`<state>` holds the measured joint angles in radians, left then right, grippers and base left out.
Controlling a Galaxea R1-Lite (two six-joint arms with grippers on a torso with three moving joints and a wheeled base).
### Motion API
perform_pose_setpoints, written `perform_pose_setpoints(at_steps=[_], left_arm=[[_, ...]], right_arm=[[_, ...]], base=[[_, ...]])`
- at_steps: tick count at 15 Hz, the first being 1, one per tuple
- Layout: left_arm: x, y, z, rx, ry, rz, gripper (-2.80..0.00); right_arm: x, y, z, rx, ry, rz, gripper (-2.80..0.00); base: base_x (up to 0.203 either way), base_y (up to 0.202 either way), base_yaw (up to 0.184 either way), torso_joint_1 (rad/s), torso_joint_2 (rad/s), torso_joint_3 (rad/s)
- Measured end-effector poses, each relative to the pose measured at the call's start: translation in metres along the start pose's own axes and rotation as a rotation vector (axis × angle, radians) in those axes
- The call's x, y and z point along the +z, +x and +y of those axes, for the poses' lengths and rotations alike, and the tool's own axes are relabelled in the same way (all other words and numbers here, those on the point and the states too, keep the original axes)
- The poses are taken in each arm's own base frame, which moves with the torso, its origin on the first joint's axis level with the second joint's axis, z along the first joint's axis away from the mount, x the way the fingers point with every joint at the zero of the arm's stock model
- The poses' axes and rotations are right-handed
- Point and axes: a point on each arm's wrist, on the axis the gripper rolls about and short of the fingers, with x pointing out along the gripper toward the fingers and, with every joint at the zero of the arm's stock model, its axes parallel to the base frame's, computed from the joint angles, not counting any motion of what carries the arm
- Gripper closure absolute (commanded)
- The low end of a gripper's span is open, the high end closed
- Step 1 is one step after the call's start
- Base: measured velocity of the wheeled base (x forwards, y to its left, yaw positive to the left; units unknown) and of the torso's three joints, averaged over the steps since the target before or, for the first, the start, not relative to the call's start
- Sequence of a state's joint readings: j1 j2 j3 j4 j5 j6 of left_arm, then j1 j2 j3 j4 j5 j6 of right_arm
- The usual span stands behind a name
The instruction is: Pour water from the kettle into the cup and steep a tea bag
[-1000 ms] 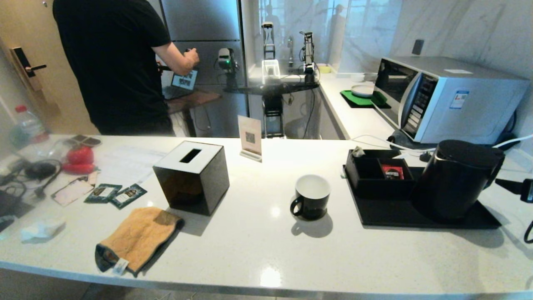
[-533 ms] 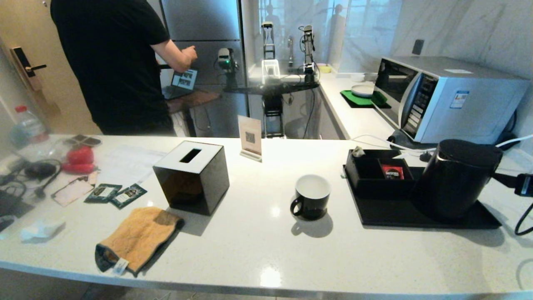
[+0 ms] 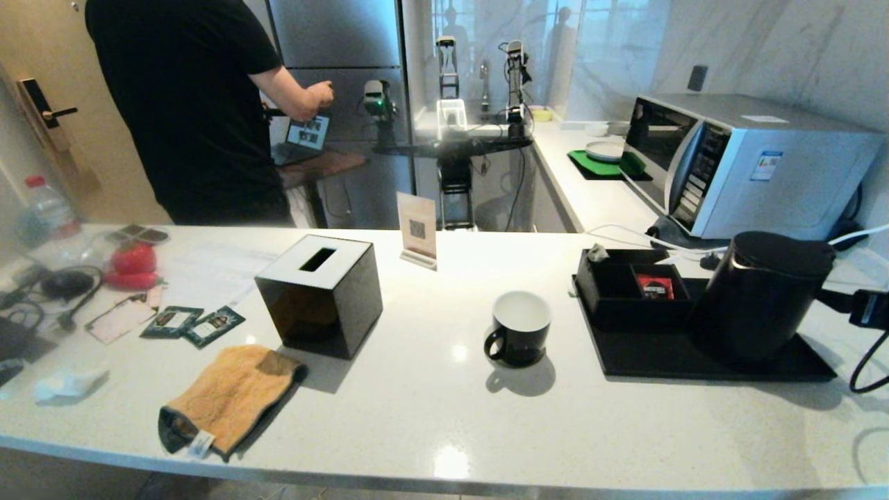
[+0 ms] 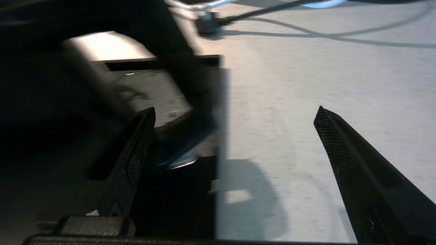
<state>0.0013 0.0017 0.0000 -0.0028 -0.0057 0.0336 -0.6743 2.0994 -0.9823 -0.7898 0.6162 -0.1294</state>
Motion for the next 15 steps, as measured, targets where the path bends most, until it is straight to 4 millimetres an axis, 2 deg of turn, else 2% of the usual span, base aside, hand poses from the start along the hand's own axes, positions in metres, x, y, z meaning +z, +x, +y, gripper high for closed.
perform_pose_setpoints(at_steps=[6,15], left_arm=[[0.0,0.0,0.0,0.0,0.0,0.0,0.0],[0.0,0.0,0.0,0.0,0.0,0.0,0.0]], right_arm=[[0.003,-0.003,0.003,0.029,-0.023,-0.03,-2.8],[0.0,0.019,0.001,0.044,-0.082,-0.121,-2.8]], base=[[0.0,0.0,0.0,0.0,0.0,0.0],[0.0,0.0,0.0,0.0,0.0,0.0]])
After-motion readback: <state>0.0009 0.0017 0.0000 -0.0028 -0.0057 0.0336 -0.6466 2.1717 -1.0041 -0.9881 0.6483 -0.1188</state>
